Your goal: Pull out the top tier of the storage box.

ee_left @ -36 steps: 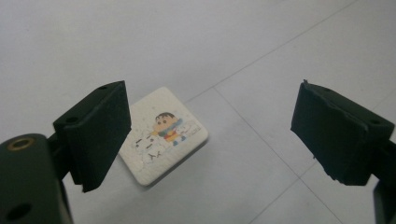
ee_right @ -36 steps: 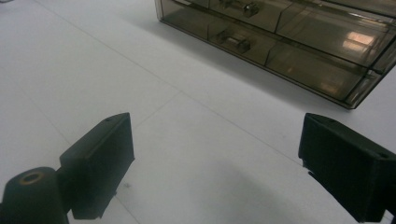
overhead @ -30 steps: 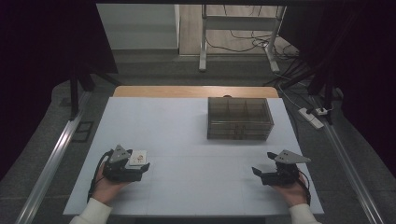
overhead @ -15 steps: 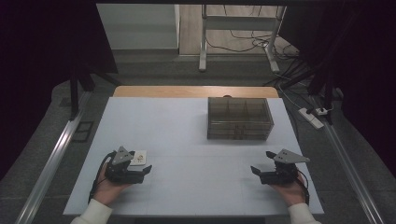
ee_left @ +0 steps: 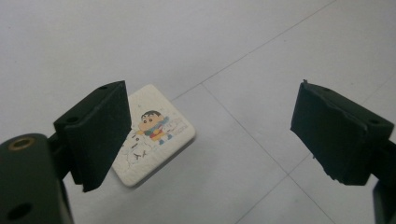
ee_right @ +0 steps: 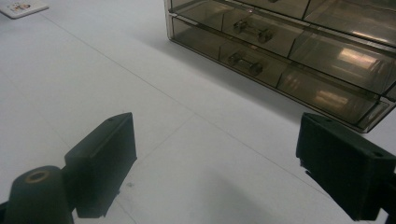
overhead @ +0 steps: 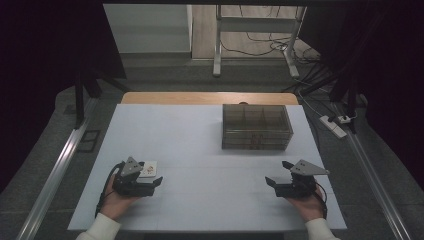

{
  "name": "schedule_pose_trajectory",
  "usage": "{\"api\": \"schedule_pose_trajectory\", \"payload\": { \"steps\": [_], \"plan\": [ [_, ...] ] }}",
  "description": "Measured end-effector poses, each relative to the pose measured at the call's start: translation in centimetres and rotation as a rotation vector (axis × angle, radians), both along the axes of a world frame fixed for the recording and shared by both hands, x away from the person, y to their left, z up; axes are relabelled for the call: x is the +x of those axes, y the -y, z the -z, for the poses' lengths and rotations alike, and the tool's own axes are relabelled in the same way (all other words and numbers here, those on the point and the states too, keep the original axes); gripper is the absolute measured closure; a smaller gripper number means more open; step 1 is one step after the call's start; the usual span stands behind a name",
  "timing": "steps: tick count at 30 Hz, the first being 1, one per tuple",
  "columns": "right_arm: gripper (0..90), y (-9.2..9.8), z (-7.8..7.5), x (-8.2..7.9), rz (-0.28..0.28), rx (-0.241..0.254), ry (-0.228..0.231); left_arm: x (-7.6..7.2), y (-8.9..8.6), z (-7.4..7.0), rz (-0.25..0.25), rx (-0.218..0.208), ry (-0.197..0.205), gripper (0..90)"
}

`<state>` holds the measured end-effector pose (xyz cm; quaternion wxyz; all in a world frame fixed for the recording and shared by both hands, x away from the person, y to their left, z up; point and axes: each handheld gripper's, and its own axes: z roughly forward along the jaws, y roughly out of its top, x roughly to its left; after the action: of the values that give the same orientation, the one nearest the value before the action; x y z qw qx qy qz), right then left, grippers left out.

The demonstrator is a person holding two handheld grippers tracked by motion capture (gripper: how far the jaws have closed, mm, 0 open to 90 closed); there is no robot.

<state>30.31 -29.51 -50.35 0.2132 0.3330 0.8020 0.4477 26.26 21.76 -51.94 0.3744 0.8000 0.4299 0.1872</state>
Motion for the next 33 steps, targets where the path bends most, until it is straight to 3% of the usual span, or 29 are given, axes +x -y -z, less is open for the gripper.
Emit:
{"api": "schedule_pose_trajectory", "payload": {
  "steps": [6,33],
  "plan": [
    [12.3,-0.6,-0.1,-0.1,-0.005,0.003,0.007,0.0,0.1,0.1,0.004,0.007,-0.005,12.3],
    [13.3,-3.8,0.6,-0.5,-0.061,-0.068,0.019,0.1,0.3,0.3,0.000,0.009,-0.014,12.2]
  ]
}}
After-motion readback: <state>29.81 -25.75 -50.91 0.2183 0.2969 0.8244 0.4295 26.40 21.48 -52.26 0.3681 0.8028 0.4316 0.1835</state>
